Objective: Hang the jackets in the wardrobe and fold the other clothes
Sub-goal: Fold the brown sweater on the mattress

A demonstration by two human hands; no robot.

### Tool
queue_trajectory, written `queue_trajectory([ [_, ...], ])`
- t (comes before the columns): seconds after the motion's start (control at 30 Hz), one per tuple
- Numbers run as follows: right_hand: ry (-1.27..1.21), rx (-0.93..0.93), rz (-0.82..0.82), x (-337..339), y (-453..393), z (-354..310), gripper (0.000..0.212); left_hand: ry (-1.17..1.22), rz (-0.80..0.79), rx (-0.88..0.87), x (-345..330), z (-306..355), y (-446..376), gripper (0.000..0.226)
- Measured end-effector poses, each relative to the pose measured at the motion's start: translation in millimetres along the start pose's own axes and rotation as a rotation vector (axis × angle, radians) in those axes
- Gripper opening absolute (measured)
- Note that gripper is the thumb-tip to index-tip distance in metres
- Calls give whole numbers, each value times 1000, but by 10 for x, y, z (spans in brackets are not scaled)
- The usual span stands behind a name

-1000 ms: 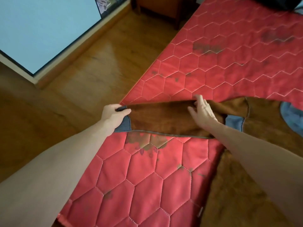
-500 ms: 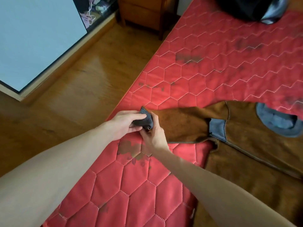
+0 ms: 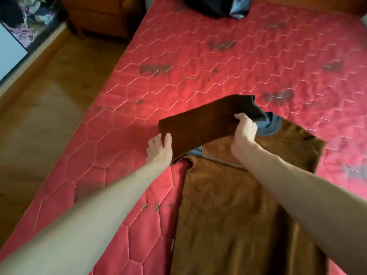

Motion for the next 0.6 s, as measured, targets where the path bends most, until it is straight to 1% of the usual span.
queue_trajectory([
  [0.07, -7, 12, 82, 592, -278, -240, 35, -50, -45, -54, -272, 243, 125, 60],
  [0.17, -15, 10, 216, 1478, -637, -404, 41, -242, -87, -193, -667, 525, 259, 63],
  [0.2, -20, 11, 254, 1741, -734, -420, 38, -306, -106, -218, -785, 575, 269, 64],
  [0.27, -7, 32, 326, 2175, -858, -403, 24, -424, -145, -261, -1013, 608, 274, 68],
  [0.37, 170, 110, 407, 2702, -1004, -300, 28, -587, -197, -275, -1321, 569, 275, 71],
  [0.43, 292, 113, 410, 2955, -1155, -167, 22, -661, -206, -236, -1417, 509, 287, 71],
  [0.47, 338, 72, 395, 3055, -1255, -75, 21, -684, -199, -218, -1451, 477, 291, 71],
  [0.53, 355, -1, 329, 3183, -1435, 74, 26, -729, -181, -200, -1477, 446, 306, 71],
  [0.57, 371, 10, 309, 3206, -1473, 57, 28, -765, -165, -202, -1481, 450, 305, 71],
  [0.6, 421, 79, 303, 3216, -1491, -28, 28, -800, -157, -209, -1480, 467, 303, 71],
])
Point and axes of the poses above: each hand's wrist, its own y-axis away from the middle knuckle, its own x-axis out of the back of the hand, z = x × y, the point moved 6 cm from there along -y, towards the middle knuckle, and after that the axes turned 1 degree about y, right-handed, at the moved point
